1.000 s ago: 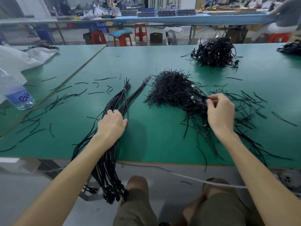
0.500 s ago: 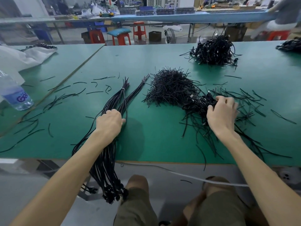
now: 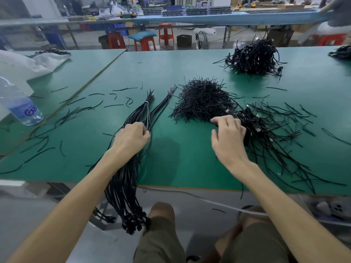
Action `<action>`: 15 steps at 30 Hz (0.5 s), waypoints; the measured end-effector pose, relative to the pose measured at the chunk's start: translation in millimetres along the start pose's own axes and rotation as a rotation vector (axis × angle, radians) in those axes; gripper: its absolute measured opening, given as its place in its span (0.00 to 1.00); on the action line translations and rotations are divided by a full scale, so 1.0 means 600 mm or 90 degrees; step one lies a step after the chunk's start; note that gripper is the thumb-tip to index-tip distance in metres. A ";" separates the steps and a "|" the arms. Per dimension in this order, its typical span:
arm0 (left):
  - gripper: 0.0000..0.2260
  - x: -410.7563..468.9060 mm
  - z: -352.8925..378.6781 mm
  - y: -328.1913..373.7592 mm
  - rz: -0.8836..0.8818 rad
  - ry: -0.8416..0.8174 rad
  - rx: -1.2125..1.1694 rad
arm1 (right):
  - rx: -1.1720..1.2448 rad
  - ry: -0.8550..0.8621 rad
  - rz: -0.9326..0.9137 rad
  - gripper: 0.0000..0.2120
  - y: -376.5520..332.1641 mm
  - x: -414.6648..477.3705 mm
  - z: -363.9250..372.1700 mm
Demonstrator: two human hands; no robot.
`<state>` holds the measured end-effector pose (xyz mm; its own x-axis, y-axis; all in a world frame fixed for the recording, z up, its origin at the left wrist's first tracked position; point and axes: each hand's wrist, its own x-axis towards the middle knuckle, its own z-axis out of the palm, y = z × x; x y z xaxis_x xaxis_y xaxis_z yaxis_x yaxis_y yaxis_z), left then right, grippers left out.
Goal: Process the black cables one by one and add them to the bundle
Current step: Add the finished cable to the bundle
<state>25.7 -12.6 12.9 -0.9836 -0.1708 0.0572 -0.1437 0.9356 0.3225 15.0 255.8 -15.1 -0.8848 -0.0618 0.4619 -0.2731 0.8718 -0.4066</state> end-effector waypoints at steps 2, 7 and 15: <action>0.08 -0.006 -0.010 0.008 0.008 -0.058 -0.222 | 0.035 -0.038 -0.031 0.16 -0.022 -0.009 0.013; 0.09 -0.011 -0.017 0.021 0.103 -0.246 -0.386 | 0.153 -0.192 -0.206 0.28 -0.076 -0.026 0.044; 0.11 0.002 0.013 -0.003 0.215 -0.181 -0.205 | 0.275 -0.299 -0.125 0.20 -0.119 -0.025 0.088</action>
<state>23.7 -12.3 4.7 -0.9661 0.2555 -0.0358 0.1823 0.7745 0.6057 27.9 168.8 -34.5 -0.8469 -0.4898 0.2070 -0.4863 0.5559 -0.6742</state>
